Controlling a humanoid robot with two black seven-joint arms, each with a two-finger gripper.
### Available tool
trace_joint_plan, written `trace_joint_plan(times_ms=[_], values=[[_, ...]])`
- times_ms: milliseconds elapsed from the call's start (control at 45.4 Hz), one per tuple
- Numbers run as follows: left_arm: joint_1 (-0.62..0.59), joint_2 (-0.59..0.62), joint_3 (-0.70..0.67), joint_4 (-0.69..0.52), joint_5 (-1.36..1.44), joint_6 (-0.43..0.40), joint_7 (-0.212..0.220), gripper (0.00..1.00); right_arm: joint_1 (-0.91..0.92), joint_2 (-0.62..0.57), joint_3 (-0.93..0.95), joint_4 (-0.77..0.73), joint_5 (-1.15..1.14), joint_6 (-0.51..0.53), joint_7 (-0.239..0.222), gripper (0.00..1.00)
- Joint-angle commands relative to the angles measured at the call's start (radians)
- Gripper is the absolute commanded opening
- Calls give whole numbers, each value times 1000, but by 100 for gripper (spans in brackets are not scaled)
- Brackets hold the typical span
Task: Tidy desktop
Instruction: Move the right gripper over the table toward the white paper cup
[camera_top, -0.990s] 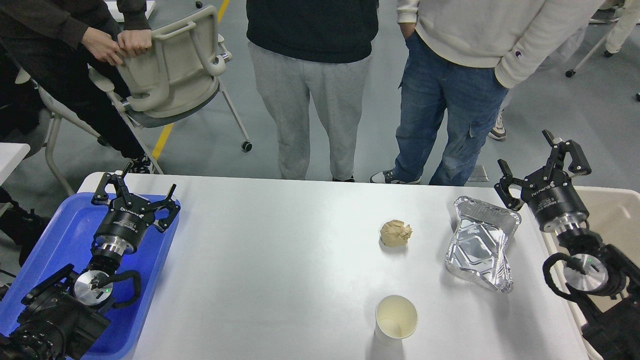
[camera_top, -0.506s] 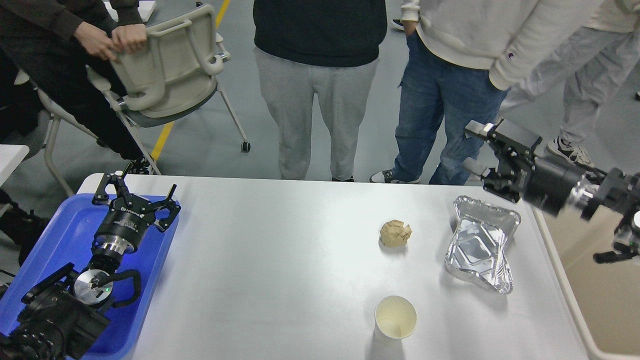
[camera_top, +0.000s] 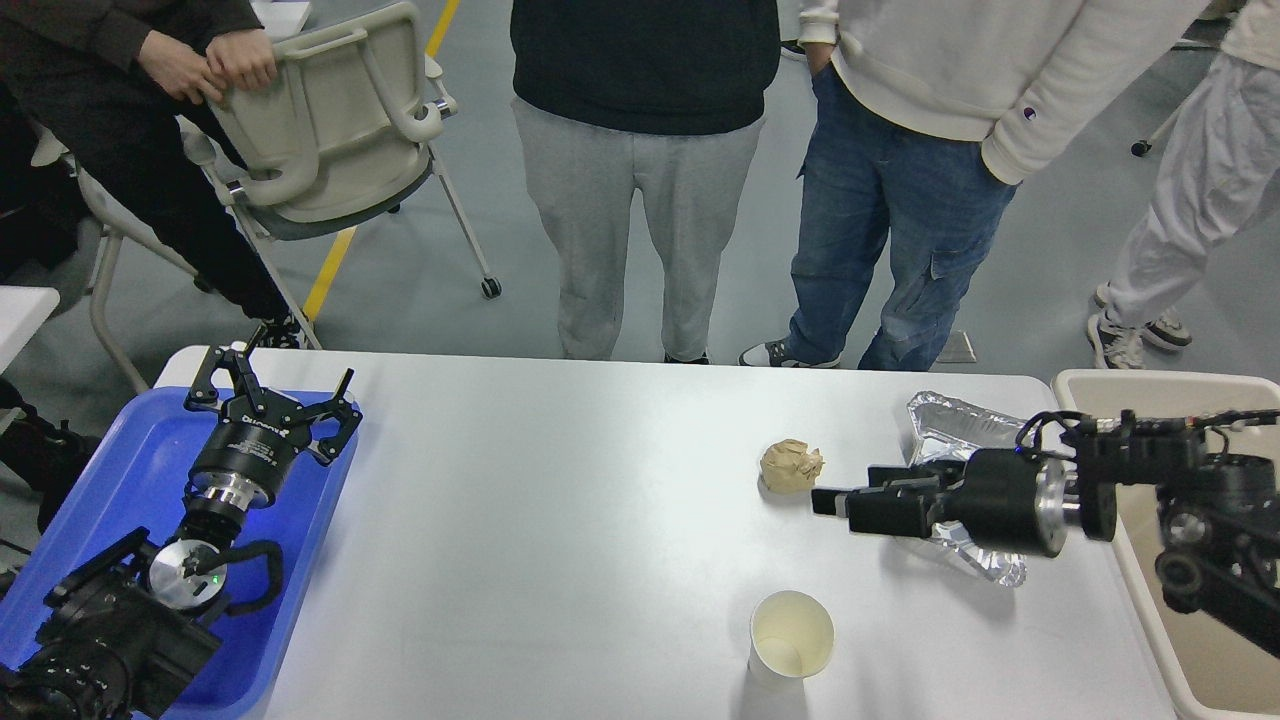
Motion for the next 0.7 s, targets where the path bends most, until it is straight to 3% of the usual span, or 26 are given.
trace_joint_plan(times_ms=[0,242,484,682], values=[[0,0,0,0,0,0,0,100,87,23,-223,9,-137,-4,3,100],[0,0,0,-1,0,0,0,100,134,160,-293,-97,-148,-4,2,100],[0,0,0,-1,0,0,0,100,141,168,-310,-142,-168,-27,2,100],[0,0,0,-1,0,0,0,100,138,171,-371,-171,-217,-108,3,99]])
